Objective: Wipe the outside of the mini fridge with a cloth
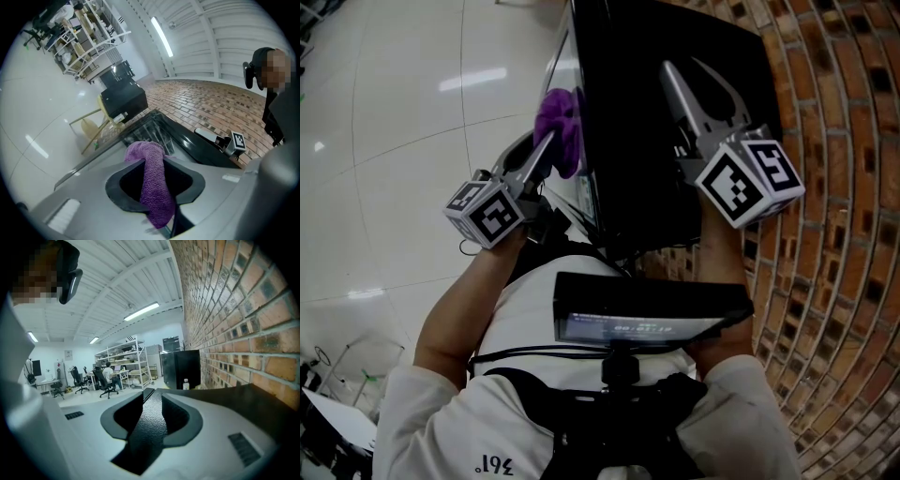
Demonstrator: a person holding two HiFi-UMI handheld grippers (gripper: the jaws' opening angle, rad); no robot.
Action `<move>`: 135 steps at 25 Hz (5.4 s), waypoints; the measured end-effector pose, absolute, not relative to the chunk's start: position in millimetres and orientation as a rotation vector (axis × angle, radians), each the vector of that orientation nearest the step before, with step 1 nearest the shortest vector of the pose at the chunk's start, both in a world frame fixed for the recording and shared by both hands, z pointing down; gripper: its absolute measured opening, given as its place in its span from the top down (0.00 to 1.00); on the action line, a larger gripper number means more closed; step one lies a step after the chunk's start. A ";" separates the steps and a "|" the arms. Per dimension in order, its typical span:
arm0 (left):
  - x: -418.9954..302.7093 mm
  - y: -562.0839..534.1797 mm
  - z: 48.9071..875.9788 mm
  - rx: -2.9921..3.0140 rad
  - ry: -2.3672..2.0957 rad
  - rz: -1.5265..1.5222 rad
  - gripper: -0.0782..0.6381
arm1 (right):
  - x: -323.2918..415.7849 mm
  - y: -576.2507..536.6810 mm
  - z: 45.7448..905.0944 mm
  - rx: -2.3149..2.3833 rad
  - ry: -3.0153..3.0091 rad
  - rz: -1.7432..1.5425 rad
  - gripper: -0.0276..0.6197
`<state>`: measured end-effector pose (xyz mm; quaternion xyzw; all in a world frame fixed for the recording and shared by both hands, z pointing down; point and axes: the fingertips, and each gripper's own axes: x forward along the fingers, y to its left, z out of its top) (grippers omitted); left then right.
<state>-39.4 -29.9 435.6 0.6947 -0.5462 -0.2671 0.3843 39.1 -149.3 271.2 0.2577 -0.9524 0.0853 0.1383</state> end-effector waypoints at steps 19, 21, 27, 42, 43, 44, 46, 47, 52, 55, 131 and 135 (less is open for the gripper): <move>-35.6 -29.9 508.3 1.691 -1.423 -0.573 0.74 | 38.9 -147.1 270.5 0.718 -2.759 0.243 0.78; -35.0 -29.6 517.1 1.685 -1.425 -0.557 0.74 | 39.2 -147.1 270.7 0.717 -2.757 0.243 0.78; -34.3 -28.6 547.0 1.671 -1.428 -0.488 0.74 | 38.0 -146.6 271.4 0.715 -2.755 0.243 0.78; -31.8 -27.5 612.3 1.629 -1.443 -0.324 0.74 | 36.9 -146.1 271.2 0.714 -2.753 0.242 0.78; -32.1 -28.3 615.8 1.627 -1.446 -0.316 0.74 | 37.0 -146.1 271.2 0.715 -2.752 0.241 0.78; -32.4 -28.8 619.6 1.625 -1.447 -0.307 0.74 | 37.0 -146.1 271.2 0.716 -2.752 0.241 0.78; -32.6 -29.6 628.1 1.619 -1.445 -0.290 0.74 | 37.0 -146.1 271.2 0.715 -2.751 0.240 0.78; -32.7 -29.8 632.4 1.616 -1.442 -0.282 0.74 | 36.9 -146.1 271.1 0.715 -2.751 0.239 0.78; -32.5 -27.8 657.5 1.598 -1.435 -0.209 0.74 | 36.9 -145.5 270.8 0.714 -2.750 0.240 0.78; -32.6 -29.0 672.3 1.581 -1.437 -0.169 0.74 | 36.7 -145.7 270.6 0.714 -2.750 0.241 0.78; 1.1 75.3 310.5 1.866 -1.116 -0.967 0.74 | 36.9 -150.4 270.5 0.741 -2.763 0.266 0.83; 20.3 75.0 319.0 1.846 -1.127 -0.942 0.74 | 35.4 -152.0 266.7 0.741 -2.772 0.259 0.83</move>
